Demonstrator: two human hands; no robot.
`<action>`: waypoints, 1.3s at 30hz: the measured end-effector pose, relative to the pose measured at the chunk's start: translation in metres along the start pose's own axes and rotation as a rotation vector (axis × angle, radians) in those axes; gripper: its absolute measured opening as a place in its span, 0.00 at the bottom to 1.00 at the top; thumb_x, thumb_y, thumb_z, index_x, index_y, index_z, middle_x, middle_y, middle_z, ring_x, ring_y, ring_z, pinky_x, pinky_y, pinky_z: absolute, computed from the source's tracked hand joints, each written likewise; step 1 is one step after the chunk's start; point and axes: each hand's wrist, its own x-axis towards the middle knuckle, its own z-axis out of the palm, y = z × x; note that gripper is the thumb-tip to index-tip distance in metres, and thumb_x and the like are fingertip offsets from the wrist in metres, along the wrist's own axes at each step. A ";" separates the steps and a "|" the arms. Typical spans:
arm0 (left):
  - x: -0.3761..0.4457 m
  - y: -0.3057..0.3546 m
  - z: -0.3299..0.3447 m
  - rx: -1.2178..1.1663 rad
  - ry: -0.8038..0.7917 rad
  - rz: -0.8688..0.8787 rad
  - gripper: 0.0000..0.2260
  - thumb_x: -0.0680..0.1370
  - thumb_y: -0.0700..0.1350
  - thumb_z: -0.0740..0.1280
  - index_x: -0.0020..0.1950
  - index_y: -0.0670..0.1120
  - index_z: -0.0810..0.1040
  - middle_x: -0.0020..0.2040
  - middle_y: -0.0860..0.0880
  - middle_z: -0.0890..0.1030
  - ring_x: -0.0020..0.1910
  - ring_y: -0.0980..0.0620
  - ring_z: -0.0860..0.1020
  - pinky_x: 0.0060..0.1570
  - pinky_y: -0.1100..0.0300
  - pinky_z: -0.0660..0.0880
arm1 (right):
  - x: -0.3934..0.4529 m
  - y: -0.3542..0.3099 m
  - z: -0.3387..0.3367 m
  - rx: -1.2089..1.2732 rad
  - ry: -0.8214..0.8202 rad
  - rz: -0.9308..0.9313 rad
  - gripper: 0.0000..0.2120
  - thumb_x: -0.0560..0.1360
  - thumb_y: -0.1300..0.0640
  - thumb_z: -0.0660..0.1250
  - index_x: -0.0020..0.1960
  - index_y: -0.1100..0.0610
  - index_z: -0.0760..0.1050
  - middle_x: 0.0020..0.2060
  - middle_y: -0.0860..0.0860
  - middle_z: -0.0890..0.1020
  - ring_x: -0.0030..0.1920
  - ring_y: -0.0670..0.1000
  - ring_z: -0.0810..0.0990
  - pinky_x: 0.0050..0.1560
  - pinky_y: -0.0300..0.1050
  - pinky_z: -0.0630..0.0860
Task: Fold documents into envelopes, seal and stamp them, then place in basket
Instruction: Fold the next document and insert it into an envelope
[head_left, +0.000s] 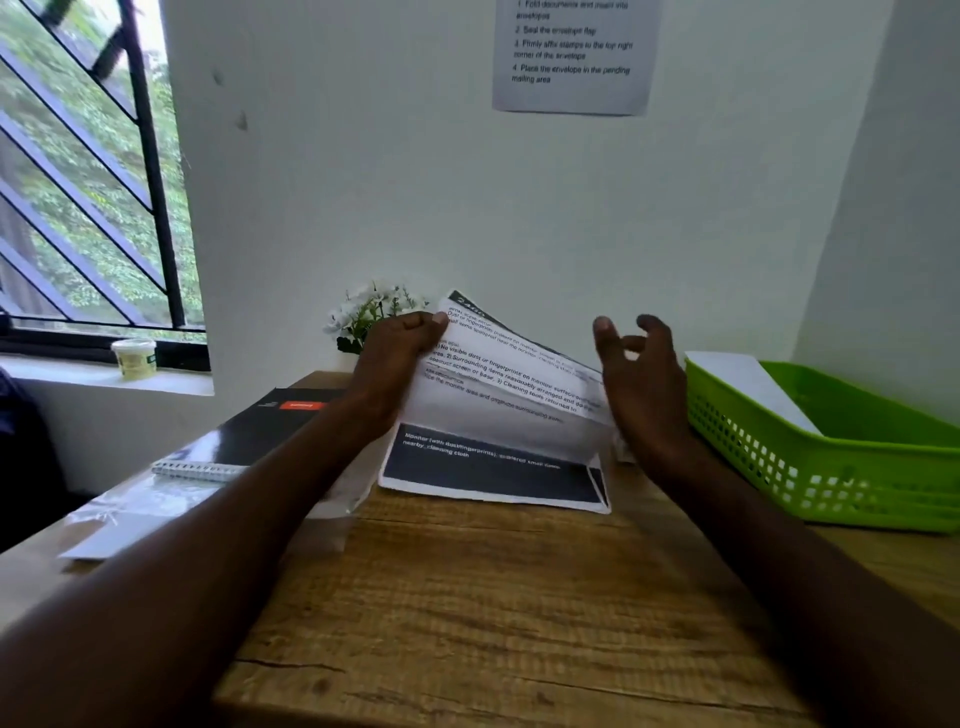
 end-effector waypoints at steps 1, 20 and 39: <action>-0.001 0.000 0.000 -0.023 -0.018 -0.002 0.12 0.82 0.45 0.69 0.40 0.47 0.87 0.43 0.42 0.87 0.40 0.45 0.85 0.49 0.48 0.81 | 0.003 -0.001 -0.003 0.105 -0.004 0.094 0.33 0.78 0.37 0.67 0.76 0.53 0.65 0.59 0.51 0.80 0.60 0.55 0.82 0.66 0.55 0.76; 0.003 -0.003 -0.004 -0.227 0.102 -0.298 0.19 0.81 0.55 0.69 0.52 0.38 0.83 0.45 0.38 0.87 0.40 0.42 0.85 0.42 0.46 0.83 | 0.004 -0.001 -0.007 0.421 -0.274 0.027 0.27 0.68 0.80 0.68 0.57 0.54 0.81 0.57 0.55 0.83 0.61 0.43 0.82 0.45 0.30 0.78; -0.003 -0.007 0.008 -0.242 0.122 -0.283 0.13 0.82 0.42 0.64 0.60 0.36 0.81 0.51 0.37 0.86 0.48 0.36 0.85 0.49 0.40 0.82 | 0.005 0.007 -0.005 0.679 -0.251 0.346 0.13 0.74 0.66 0.74 0.58 0.66 0.82 0.50 0.64 0.86 0.48 0.63 0.87 0.46 0.62 0.84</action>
